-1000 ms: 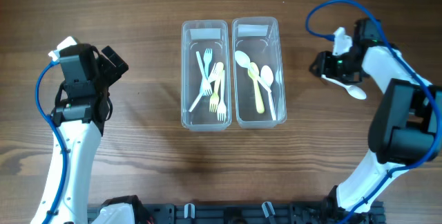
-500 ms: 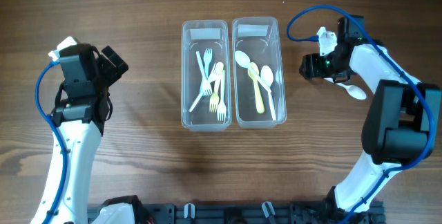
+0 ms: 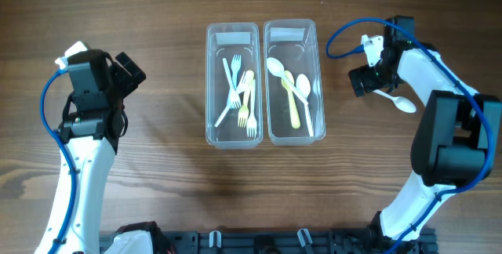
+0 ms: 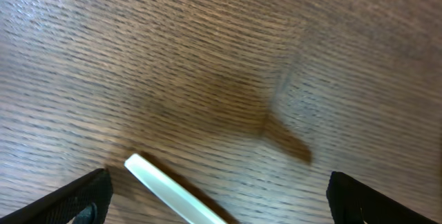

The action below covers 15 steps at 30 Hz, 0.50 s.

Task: Pack container
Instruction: 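Lower the right gripper onto a long white spoon and grasp it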

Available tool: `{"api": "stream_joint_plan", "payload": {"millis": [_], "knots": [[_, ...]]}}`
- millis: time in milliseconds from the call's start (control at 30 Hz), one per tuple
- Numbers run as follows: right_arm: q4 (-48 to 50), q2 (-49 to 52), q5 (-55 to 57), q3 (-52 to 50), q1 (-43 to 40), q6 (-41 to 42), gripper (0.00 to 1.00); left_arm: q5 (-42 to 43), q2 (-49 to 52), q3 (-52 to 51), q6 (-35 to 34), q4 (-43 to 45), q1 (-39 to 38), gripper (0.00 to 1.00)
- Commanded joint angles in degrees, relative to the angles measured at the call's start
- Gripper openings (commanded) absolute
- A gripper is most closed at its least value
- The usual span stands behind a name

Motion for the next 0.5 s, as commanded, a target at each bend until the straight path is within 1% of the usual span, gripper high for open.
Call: {"api": "stream_joint_plan", "payload": {"millis": [0,133,200,333,467], "knots": [[-0.1,2.6,10.5,-1.6,-1.2,-5.0,1.0,-0.7,-0.4,0.0,0.9,0.1,0.3,1.0],[1.4,2.6,11.8,-1.6,-3.4,-3.2,1.0,-0.7,-0.4,0.0,0.9,0.1,0.3,1.0],[2.7,2.6,11.6,-1.6,-4.6,-0.5,1.0,-0.7,-0.4,0.0,0.9,0.1,0.3,1.0],[4.9,2.6,7.5,-1.6,-5.8,1.6,1.0,-0.7,-0.4,0.0,0.9,0.1,0.3,1.0],[6.8,2.6,4.9,-1.6,-5.8,5.9,1.0,-0.7,-0.4,0.0,0.9,0.1,0.3,1.0]]}}
